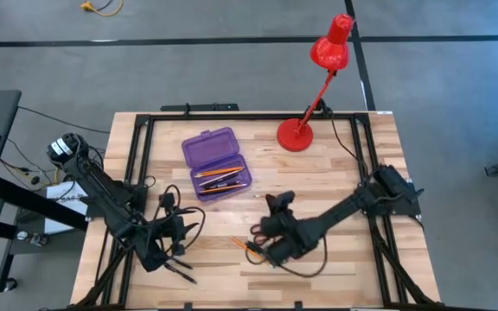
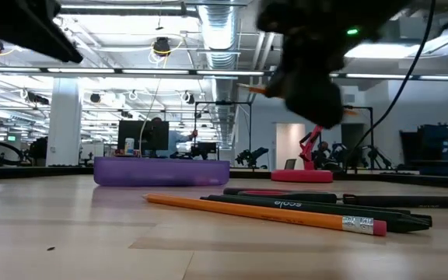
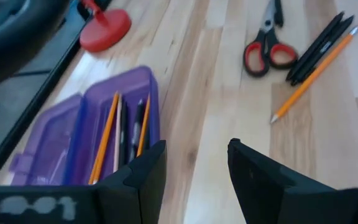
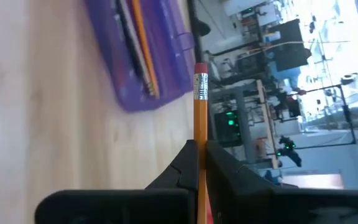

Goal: Pick & place school supplies into a supply box
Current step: Put the yellow pencil into the purple supply box

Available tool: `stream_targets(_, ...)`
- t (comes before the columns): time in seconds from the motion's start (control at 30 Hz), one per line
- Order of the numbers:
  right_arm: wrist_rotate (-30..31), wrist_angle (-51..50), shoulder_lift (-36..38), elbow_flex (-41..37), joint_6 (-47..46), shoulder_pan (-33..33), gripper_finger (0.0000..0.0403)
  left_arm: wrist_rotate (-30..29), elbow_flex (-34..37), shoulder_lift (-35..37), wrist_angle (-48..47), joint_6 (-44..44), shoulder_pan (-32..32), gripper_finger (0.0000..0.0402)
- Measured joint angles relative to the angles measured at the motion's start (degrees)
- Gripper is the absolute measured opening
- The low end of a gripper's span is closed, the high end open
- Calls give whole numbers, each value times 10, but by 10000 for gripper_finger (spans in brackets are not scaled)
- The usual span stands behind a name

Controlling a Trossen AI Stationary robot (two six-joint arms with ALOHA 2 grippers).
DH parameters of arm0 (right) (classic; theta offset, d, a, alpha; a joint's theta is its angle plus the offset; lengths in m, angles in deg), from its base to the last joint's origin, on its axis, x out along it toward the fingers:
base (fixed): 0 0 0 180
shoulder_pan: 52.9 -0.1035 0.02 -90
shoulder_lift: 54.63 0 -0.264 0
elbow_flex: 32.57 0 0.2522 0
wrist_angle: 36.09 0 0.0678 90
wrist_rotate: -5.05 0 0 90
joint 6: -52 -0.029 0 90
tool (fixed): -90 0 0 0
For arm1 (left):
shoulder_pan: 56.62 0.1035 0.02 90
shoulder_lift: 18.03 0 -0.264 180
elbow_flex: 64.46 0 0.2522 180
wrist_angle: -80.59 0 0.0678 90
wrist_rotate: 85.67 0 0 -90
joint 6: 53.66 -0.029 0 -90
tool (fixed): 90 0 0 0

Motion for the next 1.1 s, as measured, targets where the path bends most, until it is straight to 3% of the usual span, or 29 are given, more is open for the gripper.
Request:
stream_targets(0.2, -14, 201, 0, 0, 202, 55, 0, 4, 0, 0, -59, 98, -43, 158)
stream_targets(0.47, -111, 428, 1, 0, 407, 118, 0, 1, 0, -6, -129, 249, -122, 158)
stream_targets(0.8, -236, 554, 1, 0, 435, 183, 0, -4, 1, -89, -176, 389, -175, 157)
stream_targets(1.1, -321, 590, 1, 12, 399, 210, 0, -7, 1, -110, -185, 404, -175, 158)
